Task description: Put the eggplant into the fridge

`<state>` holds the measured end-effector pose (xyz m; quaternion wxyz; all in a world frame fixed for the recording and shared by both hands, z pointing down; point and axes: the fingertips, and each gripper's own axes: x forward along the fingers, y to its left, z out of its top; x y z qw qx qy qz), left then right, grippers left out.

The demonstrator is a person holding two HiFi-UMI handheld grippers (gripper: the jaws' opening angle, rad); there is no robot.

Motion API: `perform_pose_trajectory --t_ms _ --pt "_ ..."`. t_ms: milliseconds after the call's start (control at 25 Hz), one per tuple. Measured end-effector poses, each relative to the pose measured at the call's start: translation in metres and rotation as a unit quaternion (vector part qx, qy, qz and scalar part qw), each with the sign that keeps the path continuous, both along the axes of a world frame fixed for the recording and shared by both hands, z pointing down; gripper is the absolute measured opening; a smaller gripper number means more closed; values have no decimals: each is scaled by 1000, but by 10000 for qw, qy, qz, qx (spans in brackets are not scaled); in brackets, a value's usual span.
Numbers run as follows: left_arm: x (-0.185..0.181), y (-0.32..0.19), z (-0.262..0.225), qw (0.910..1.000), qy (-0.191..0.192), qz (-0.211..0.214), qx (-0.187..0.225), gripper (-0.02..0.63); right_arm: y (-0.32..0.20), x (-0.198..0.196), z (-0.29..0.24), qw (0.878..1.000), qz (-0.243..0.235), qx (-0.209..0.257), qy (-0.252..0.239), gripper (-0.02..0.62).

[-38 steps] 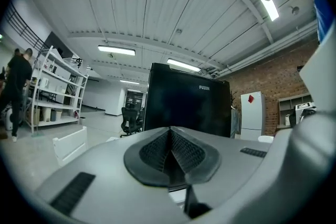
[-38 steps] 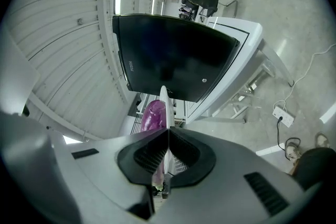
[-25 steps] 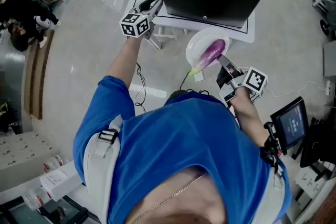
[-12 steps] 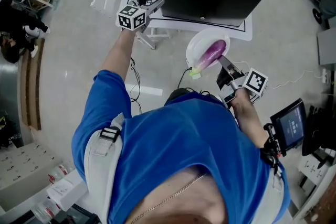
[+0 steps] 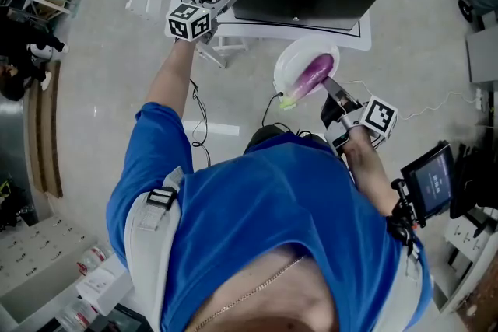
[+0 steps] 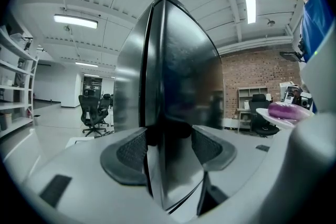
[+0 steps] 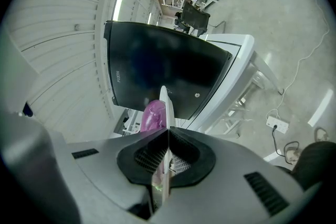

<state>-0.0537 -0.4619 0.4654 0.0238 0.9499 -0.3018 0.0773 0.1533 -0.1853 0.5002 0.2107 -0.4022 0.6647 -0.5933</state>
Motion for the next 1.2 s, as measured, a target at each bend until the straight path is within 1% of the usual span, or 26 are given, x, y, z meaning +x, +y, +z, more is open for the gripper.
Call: perform_pose_trajectory --t_ms 320,560,720,880,1200 --pt "2 -1 3 9997 -144 -169 -92 273 9 6 5 10000 0 -27 -4 11" --pt "-1 15 0 9995 -177 -236 -112 273 24 9 0 10000 18 11 -28 11" --pt "-2 42 1 9997 -132 -191 -19 247 26 19 1 10000 -8 -29 -55 11" --pt "-5 66 2 9997 -68 -230 29 230 26 18 0 9999 -135 37 -81 11" --pt "0 122 -3 9987 34 -499 59 210 55 25 -5 9992 -357 90 -178 11"
